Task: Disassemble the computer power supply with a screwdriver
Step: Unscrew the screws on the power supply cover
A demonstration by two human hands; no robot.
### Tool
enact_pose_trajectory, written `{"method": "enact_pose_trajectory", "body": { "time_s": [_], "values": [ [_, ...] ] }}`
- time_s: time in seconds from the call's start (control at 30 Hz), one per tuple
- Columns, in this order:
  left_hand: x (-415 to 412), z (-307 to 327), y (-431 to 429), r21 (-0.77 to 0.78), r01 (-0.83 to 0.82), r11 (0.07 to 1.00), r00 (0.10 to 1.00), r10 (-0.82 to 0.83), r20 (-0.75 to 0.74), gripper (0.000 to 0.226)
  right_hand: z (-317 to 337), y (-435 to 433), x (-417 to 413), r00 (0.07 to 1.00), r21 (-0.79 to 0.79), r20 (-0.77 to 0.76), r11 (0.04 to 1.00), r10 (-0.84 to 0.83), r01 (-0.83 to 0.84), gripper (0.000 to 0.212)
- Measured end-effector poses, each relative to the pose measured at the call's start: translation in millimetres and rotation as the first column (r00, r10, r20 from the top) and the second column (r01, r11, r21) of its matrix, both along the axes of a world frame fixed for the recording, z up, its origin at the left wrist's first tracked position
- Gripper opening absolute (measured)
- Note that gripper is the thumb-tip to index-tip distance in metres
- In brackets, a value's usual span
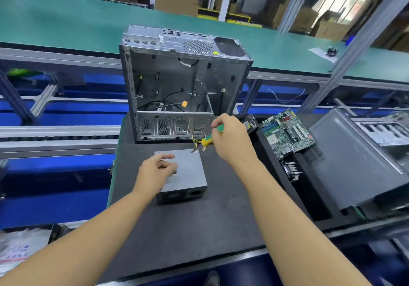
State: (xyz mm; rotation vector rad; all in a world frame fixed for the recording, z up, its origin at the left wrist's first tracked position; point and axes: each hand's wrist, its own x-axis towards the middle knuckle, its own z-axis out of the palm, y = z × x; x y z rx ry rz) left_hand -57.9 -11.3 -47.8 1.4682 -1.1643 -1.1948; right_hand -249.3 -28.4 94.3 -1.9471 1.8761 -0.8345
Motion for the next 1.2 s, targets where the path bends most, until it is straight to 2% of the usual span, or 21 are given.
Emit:
{"method": "enact_pose_trajectory", "body": {
  "time_s": [0.07,0.13,0.2,0.3,0.4,0.47,0.53,0.67,0.77,0.83,0.9,0.97,1.0,1.07,1.13,1.2],
  "values": [
    [-28.5,6.0,-7.4,0.108,0.026,0.994,0.96,0.005,-0.28,0.006,-11.1,-5.9,-29.1,0.982,0.041,0.106,0.987,-0.156,0.153,0.01],
    [-61.2,6.7,-12.9,0.168,0.106,0.98,0.932,-0.039,-0.36,0.007,-24.0,-9.9,-60.5,0.908,0.123,0.28,0.95,-0.312,0.288,0.012],
    [-96.2,3.8,-15.4,0.215,0.199,0.956,0.919,-0.106,-0.379,0.008,-39.2,-7.8,-93.8,0.756,0.226,0.492,0.902,-0.432,0.368,0.011],
    [-148.1,-3.2,-17.7,0.287,0.295,0.911,0.903,-0.167,-0.397,0.005,-59.2,8.7,-143.2,0.45,0.361,0.739,0.859,-0.501,0.363,0.013],
    [-198.6,-10.6,-19.8,0.341,0.369,0.865,0.902,-0.243,-0.358,0.004,-77.4,20.7,-191.0,0.275,0.485,0.77,0.808,-0.576,0.336,0.023],
    [-233.3,-14.8,-21.1,0.387,0.395,0.833,0.906,-0.284,-0.313,0.004,-90.1,25.3,-221.6,0.144,0.573,0.764,0.764,-0.629,0.296,0.014],
    [-265.3,-20.1,-21.6,0.435,0.386,0.814,0.919,-0.301,-0.254,0.007,-99.0,30.5,-246.4,0.079,0.64,0.741,0.738,-0.667,0.214,0.005],
    [-315.5,-30.5,-28.3,0.492,0.405,0.77,0.911,-0.383,-0.152,0.02,-112.2,32.9,-286.1,0.214,0.722,0.645,0.676,-0.734,0.144,0.017],
    [-329.0,-31.1,-39.6,0.483,0.415,0.771,0.788,-0.57,0.233,0.044,-111.7,19.5,-305.5,0.371,0.709,0.596,0.683,-0.712,0.174,0.018],
    [-328.9,-25.7,-47.2,0.393,0.402,0.827,0.757,-0.542,0.364,0.04,-108.1,6.7,-310.1,0.446,0.68,0.602,0.718,-0.663,0.151,0.018],
    [-321.7,-16.2,-55.8,0.271,0.399,0.876,0.796,-0.478,0.372,0.02,-103.8,-7.7,-307.0,0.514,0.641,0.617,0.759,-0.596,0.111,0.018],
    [-305.6,-7.7,-64.7,0.137,0.424,0.895,0.784,-0.439,0.44,0.019,-100.2,-22.1,-295.8,0.555,0.611,0.643,0.79,-0.528,0.043,0.022],
    [-293.9,-5.9,-70.1,0.062,0.461,0.885,0.743,-0.423,0.519,0.022,-99.1,-28.9,-287.0,0.569,0.6,0.659,0.8,-0.492,-0.004,0.026],
    [-264.9,-7.2,-80.2,-0.037,0.56,0.828,0.599,-0.374,0.708,0.034,-98.9,-40.3,-264.0,0.588,0.584,0.689,0.805,-0.423,-0.105,0.03],
    [-231.0,-10.4,-83.7,0.019,0.591,0.806,0.44,-0.343,0.83,0.055,-101.2,-48.7,-237.8,0.6,0.575,0.716,0.79,-0.358,-0.215,0.028],
    [-194.9,-13.1,-79.9,0.132,0.522,0.843,0.365,-0.361,0.858,0.082,-107.0,-54.2,-209.7,0.621,0.57,0.729,0.758,-0.288,-0.317,0.021]
  ]
}}
